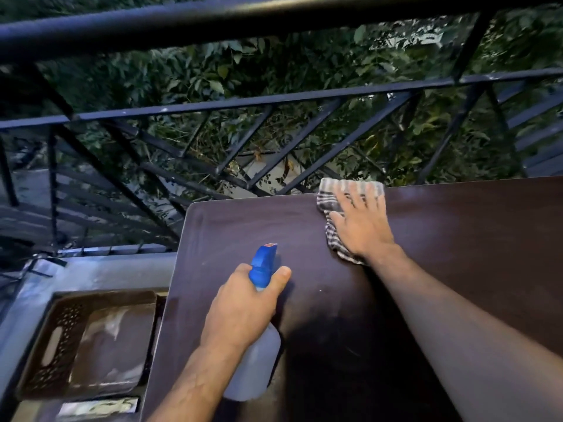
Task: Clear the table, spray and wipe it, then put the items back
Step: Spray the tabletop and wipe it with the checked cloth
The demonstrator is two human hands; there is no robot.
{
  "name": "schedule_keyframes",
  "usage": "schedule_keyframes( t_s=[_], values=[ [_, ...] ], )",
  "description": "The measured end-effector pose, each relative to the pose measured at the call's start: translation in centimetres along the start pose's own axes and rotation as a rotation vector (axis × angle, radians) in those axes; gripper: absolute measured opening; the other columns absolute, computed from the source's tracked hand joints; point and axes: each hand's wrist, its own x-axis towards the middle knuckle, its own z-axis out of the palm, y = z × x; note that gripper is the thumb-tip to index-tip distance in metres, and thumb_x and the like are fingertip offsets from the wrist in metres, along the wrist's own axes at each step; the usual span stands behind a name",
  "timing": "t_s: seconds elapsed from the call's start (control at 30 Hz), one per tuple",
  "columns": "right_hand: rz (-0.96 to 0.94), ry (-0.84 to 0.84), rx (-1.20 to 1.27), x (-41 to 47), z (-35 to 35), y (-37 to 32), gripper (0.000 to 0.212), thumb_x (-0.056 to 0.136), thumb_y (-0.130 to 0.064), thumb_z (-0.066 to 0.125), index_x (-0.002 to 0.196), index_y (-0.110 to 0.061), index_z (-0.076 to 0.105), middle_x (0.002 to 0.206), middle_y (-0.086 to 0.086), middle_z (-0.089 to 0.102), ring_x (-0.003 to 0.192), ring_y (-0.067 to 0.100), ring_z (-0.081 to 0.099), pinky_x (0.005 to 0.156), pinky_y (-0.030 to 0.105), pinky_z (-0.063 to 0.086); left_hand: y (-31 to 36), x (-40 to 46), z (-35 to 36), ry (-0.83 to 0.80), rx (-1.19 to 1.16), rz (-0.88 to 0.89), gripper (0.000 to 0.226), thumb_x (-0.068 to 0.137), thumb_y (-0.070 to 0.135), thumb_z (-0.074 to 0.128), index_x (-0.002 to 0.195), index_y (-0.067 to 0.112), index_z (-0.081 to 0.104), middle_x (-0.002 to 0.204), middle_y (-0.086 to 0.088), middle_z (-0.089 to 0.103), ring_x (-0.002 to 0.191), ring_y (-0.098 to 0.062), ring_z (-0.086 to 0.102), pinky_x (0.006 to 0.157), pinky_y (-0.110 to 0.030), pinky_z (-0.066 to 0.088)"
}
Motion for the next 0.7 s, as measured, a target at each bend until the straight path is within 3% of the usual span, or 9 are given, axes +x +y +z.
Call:
schedule_keyframes(
  t_s=[0.17, 0.27, 0.33, 0.6, 0.7],
  values=[
    [-0.272, -0.025, -0.016, -5.5, 1.1, -3.0, 0.062, 0.103, -0.05, 0.028, 0.16, -0.031, 0.013, 0.168, 0.002, 0.008, 0.154, 0.029, -0.005, 0.124, 0.049, -0.005, -1.7, 0.8, -1.9, 0.025, -0.032, -0.03, 0.063, 0.067, 0.081, 0.045, 0.081, 0.022, 0.06, 0.069, 0.001, 0.073, 0.075, -0.022, 0.071, 0.081, -0.045, 0.057],
    [-0.431, -0.008, -0.011, -9.6, 1.8, -4.7, 0.064, 0.098, -0.047, 0.034, 0.158, -0.026, 0.024, 0.165, 0.003, 0.021, 0.154, 0.032, 0.01, 0.123, 0.053, 0.01, -2.2, 1.0, -2.3, 0.023, -0.018, -0.058, 0.067, 0.066, 0.083, 0.044, 0.081, 0.02, 0.061, 0.073, 0.0, 0.074, 0.076, -0.023, 0.07, 0.083, -0.045, 0.057],
    [-0.401, -0.02, -0.002, -10.1, 2.0, -4.8, 0.064, 0.098, -0.048, 0.033, 0.158, -0.028, 0.023, 0.165, 0.0, 0.021, 0.153, 0.03, 0.013, 0.123, 0.052, 0.013, -2.5, 1.2, -2.3, 0.022, -0.032, -0.072, 0.067, 0.065, 0.083, 0.046, 0.08, 0.02, 0.061, 0.073, -0.002, 0.074, 0.076, -0.024, 0.071, 0.083, -0.045, 0.057],
    [-0.006, 0.086, 0.045, -2.5, 2.1, -8.4, 0.061, 0.102, -0.048, 0.032, 0.159, -0.029, 0.021, 0.167, 0.004, 0.016, 0.154, 0.033, 0.005, 0.123, 0.051, -0.003, -3.3, 1.7, -2.7, 0.038, -0.103, -0.098, 0.061, 0.064, 0.083, 0.047, 0.08, 0.025, 0.058, 0.07, 0.002, 0.074, 0.075, -0.02, 0.071, 0.082, -0.043, 0.057],
    [-0.01, 0.08, -0.008, -0.1, 1.7, -10.6, 0.063, 0.102, -0.049, 0.033, 0.159, -0.026, 0.018, 0.167, 0.006, 0.014, 0.153, 0.037, 0.003, 0.122, 0.054, -0.007, -3.4, 1.7, -2.6, 0.038, -0.097, -0.111, 0.061, 0.064, 0.083, 0.048, 0.081, 0.025, 0.058, 0.07, 0.001, 0.074, 0.077, -0.021, 0.071, 0.083, -0.044, 0.056]
  ],
)
